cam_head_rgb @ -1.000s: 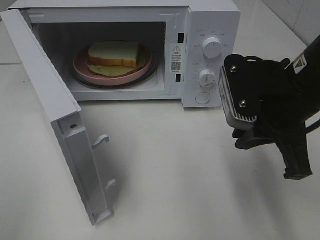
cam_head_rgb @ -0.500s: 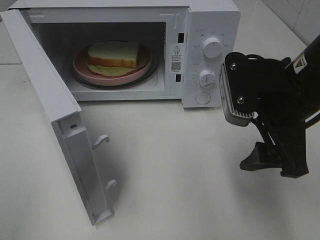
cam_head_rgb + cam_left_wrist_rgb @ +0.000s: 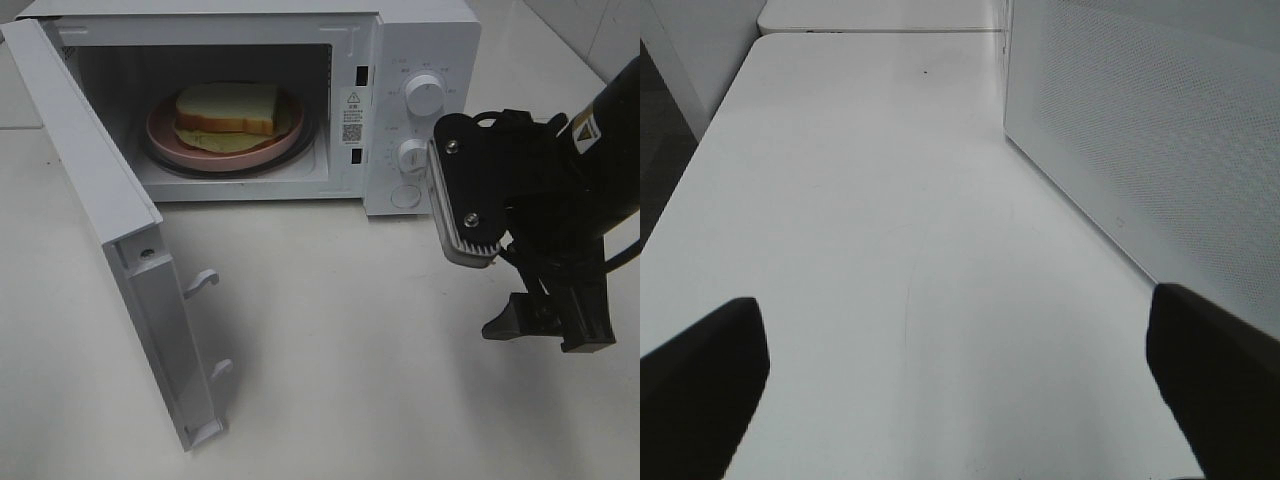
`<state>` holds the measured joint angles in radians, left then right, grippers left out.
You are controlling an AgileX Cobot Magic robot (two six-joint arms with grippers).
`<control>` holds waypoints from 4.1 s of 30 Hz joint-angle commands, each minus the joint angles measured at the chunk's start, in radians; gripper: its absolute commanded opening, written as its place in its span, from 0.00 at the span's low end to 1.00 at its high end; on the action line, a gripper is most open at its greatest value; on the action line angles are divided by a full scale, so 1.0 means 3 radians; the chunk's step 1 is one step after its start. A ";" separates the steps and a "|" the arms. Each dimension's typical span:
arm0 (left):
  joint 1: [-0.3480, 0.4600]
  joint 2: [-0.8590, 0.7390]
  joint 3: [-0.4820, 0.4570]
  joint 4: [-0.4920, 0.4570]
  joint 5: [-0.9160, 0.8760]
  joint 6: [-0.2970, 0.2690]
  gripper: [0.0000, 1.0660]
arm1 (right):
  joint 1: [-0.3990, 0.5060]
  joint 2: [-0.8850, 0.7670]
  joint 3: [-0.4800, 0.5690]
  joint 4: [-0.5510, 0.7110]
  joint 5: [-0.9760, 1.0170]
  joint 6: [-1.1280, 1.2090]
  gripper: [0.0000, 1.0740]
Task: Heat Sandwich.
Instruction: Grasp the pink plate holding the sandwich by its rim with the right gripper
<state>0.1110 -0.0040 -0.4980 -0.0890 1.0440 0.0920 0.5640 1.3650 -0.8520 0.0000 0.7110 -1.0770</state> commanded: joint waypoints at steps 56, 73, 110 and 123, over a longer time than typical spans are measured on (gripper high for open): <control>0.0010 -0.0070 0.0010 -0.0017 -0.0027 -0.0010 0.91 | 0.0373 0.2543 -0.2633 -0.0523 -0.0713 -0.0040 0.77; 0.0010 -0.0070 0.0010 -0.0017 -0.0027 -0.0010 0.91 | 0.0413 0.3080 -0.3390 -0.0720 -0.0497 0.0080 0.75; 0.0010 -0.0070 0.0010 -0.0017 -0.0027 -0.0013 0.91 | 0.0483 0.3747 -0.4087 -0.0733 -0.0227 0.0293 0.41; 0.0010 -0.0070 0.0010 -0.0017 -0.0027 -0.0013 0.91 | 0.0490 0.3707 -0.4063 -0.0643 -0.0057 0.0350 0.00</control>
<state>0.1110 -0.0040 -0.4980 -0.0890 1.0440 0.0920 0.7090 2.4790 -2.0830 -0.2390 0.6230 -0.9860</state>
